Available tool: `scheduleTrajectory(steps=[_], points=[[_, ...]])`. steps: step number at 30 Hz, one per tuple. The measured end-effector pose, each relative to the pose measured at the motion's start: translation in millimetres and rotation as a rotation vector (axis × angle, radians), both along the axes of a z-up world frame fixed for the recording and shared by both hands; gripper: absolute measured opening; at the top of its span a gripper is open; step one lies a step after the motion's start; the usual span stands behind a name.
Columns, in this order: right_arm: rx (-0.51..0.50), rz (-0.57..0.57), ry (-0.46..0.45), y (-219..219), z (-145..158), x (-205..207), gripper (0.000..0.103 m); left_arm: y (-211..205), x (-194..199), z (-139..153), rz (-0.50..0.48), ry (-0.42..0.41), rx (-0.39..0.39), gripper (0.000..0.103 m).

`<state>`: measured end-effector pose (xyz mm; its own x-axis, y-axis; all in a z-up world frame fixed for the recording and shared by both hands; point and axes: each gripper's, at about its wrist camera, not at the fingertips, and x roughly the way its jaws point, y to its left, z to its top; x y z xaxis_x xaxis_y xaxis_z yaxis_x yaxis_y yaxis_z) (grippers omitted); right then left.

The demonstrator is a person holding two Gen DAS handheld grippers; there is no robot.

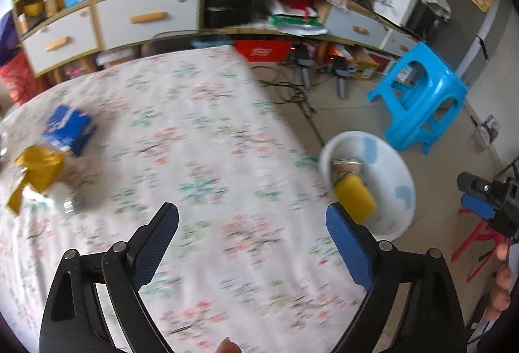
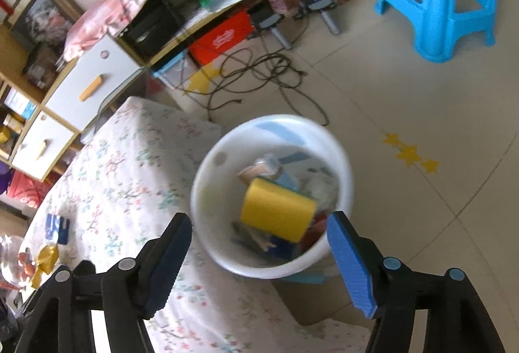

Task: Collect trash
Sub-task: 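Carry the sponge and orange toy over the white bin and release both, then move both open tools back toward the yellow wrapper and blue box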

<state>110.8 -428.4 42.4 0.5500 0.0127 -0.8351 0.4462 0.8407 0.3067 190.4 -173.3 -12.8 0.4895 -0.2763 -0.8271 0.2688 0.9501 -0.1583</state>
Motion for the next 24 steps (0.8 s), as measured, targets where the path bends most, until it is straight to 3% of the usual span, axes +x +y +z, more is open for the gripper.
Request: scheduleTrajectory(steps=[11,24], points=[[-0.012,0.086,0.019,68.6,-6.7,41.0,0.077,122.5,2.3,4.6,0.182,-0.002,0.03,0.094],[-0.019,0.204,0.052,157.7,-23.7,85.7,0.078,215.1,8.2,4.9,0.321,-0.008,0.02,0.094]])
